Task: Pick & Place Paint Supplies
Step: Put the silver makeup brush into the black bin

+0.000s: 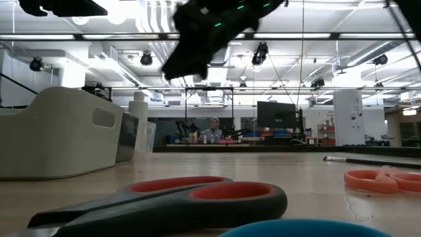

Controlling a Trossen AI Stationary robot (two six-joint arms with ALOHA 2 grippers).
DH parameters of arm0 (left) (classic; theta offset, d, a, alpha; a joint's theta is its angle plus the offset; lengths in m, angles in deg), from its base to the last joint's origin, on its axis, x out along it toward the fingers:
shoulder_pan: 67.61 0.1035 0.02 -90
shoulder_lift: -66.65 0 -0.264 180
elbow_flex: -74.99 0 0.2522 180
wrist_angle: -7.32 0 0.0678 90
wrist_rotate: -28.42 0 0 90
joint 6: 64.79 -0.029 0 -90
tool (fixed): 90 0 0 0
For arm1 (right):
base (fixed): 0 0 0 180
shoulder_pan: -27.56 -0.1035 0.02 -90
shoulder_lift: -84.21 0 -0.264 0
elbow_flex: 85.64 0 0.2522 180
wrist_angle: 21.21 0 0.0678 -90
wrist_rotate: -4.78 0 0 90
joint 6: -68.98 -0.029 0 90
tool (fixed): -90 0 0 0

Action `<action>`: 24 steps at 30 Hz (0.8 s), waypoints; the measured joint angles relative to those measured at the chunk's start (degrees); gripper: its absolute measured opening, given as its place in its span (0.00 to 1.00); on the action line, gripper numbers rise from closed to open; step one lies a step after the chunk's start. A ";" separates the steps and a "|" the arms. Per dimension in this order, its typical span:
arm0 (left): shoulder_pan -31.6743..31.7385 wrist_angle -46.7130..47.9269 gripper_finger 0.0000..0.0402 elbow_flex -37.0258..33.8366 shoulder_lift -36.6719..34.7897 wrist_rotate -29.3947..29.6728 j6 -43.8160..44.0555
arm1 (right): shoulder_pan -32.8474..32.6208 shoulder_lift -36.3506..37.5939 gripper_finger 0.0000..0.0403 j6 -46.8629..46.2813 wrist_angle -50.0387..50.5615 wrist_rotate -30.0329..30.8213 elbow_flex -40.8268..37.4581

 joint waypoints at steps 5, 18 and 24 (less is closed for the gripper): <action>0.00 0.42 0.25 -0.01 0.01 -0.04 -0.01 | -1.26 13.25 0.33 -9.64 0.11 10.74 -15.38; 0.00 0.46 0.25 -0.01 -0.01 -0.04 -0.16 | -11.00 34.50 0.33 -46.34 5.99 30.84 -45.17; 0.00 0.67 0.25 0.00 -0.01 -0.04 -0.15 | -13.34 35.09 0.33 -59.09 10.09 31.23 -51.57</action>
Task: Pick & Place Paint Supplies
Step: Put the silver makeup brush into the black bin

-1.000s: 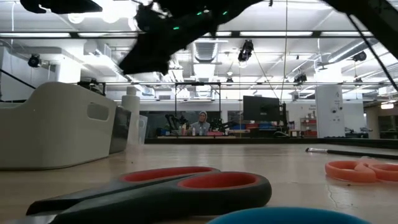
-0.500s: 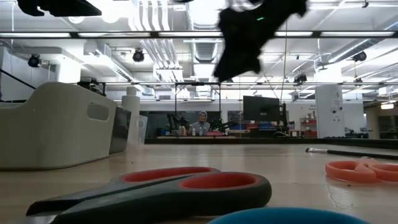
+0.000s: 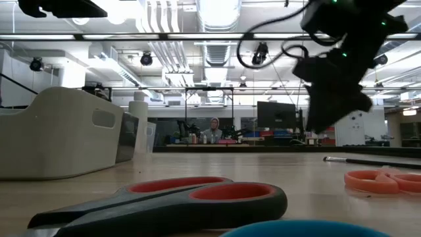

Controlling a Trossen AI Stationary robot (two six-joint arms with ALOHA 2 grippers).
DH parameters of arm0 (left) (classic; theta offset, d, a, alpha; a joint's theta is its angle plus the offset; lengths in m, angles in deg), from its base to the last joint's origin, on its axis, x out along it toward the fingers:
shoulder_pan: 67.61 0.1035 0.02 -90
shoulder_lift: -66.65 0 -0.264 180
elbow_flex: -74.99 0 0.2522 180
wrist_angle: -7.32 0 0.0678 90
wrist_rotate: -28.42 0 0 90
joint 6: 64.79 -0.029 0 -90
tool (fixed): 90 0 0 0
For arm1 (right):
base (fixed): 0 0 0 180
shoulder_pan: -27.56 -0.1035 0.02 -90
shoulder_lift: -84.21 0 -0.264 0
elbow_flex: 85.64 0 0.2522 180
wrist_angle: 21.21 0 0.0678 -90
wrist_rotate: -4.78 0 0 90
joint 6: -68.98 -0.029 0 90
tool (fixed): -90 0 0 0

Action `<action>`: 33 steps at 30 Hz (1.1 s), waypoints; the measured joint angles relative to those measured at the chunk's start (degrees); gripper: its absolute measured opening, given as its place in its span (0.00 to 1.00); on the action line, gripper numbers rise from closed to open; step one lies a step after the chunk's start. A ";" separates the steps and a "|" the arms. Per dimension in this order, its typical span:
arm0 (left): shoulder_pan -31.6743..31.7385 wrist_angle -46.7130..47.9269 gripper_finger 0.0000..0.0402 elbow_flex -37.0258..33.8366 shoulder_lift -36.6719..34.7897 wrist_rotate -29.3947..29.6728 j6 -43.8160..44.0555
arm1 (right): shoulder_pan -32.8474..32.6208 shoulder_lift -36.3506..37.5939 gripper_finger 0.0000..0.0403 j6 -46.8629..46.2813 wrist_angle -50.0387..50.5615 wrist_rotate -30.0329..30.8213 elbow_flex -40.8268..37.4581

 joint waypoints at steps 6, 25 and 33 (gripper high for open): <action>0.02 0.01 0.25 -0.01 0.00 0.00 0.01 | -0.09 -0.35 0.33 -6.56 4.97 -0.07 -2.29; 0.02 0.03 0.25 -0.01 -0.02 -0.02 0.03 | -1.38 -10.19 0.33 -7.99 -0.44 0.86 -3.43; 0.02 0.04 0.25 -0.01 -0.02 -0.02 0.05 | -1.31 -10.01 0.23 -8.00 -0.73 0.65 -3.30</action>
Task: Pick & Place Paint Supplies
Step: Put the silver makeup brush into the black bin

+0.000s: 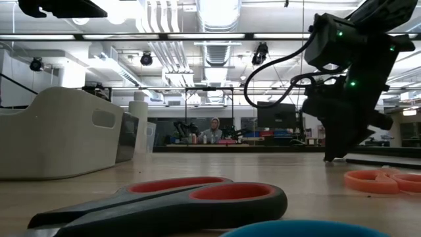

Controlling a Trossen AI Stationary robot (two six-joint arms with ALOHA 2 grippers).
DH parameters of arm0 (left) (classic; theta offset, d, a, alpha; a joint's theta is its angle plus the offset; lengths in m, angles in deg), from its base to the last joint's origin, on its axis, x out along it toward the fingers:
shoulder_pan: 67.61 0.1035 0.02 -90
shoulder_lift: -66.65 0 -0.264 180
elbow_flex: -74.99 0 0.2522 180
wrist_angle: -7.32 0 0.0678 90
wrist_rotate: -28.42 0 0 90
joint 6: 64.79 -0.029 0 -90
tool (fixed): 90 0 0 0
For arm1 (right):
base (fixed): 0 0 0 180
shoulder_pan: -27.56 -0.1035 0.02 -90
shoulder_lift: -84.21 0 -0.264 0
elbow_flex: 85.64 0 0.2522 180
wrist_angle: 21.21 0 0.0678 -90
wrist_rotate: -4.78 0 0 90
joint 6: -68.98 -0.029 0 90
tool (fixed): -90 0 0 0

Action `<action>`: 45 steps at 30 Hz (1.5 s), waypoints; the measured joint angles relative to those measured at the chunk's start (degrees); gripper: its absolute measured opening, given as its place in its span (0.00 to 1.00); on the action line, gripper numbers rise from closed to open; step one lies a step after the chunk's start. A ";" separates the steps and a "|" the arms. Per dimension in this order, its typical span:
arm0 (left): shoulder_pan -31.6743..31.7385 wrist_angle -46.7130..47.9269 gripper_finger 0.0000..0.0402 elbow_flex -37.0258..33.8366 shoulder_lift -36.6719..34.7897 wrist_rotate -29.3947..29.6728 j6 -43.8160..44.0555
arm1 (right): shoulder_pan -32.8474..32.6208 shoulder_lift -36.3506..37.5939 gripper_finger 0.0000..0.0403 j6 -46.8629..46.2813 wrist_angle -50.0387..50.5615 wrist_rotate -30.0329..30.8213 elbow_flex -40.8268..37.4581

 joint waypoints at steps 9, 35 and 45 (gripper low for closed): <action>0.00 -0.01 0.25 0.00 0.00 0.00 0.00 | 0.00 -0.04 0.04 -1.08 -0.19 0.66 0.03; -0.02 0.02 0.25 0.00 0.04 0.00 0.00 | 0.02 10.39 0.05 37.49 -29.44 8.16 6.06; 0.00 0.02 0.25 0.00 0.04 0.01 0.00 | 0.04 8.37 0.05 59.50 -56.73 8.15 5.59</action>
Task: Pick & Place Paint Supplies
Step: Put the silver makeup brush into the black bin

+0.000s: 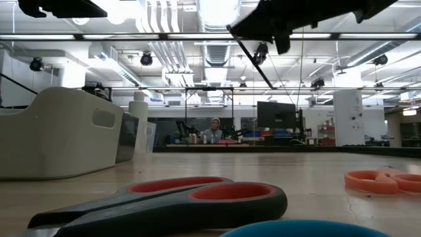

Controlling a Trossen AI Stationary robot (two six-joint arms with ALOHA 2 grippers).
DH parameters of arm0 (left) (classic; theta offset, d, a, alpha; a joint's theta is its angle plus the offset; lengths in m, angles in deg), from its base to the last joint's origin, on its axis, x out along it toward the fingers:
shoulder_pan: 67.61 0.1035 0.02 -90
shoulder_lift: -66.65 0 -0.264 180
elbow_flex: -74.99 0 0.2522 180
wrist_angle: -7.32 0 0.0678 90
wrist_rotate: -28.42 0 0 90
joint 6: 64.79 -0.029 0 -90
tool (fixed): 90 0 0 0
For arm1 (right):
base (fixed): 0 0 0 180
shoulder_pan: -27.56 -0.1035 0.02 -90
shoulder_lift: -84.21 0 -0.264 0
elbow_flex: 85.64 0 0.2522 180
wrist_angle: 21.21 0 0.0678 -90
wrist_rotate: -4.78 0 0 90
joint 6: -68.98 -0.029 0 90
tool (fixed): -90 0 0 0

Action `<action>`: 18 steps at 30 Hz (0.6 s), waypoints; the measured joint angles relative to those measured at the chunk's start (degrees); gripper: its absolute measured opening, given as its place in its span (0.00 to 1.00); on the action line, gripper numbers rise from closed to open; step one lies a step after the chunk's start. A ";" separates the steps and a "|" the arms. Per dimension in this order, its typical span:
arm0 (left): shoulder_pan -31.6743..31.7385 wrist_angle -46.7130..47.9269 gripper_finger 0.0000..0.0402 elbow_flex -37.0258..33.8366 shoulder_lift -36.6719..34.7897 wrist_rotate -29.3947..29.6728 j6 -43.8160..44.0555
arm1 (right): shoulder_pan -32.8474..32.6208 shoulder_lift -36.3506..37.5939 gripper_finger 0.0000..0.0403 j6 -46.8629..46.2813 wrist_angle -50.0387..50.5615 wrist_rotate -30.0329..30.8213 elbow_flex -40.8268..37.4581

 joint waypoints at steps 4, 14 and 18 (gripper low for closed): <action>-0.02 0.00 0.25 0.01 0.00 -0.01 0.00 | 0.11 -2.08 0.05 7.36 -9.64 -0.69 -0.02; 0.00 0.02 0.25 0.02 0.00 -0.01 0.00 | 3.88 -4.85 0.05 12.06 -22.47 -16.71 -0.02; -0.02 0.02 0.25 0.00 -0.02 -0.01 0.00 | 5.98 -5.32 0.05 10.19 -22.73 -18.17 -0.02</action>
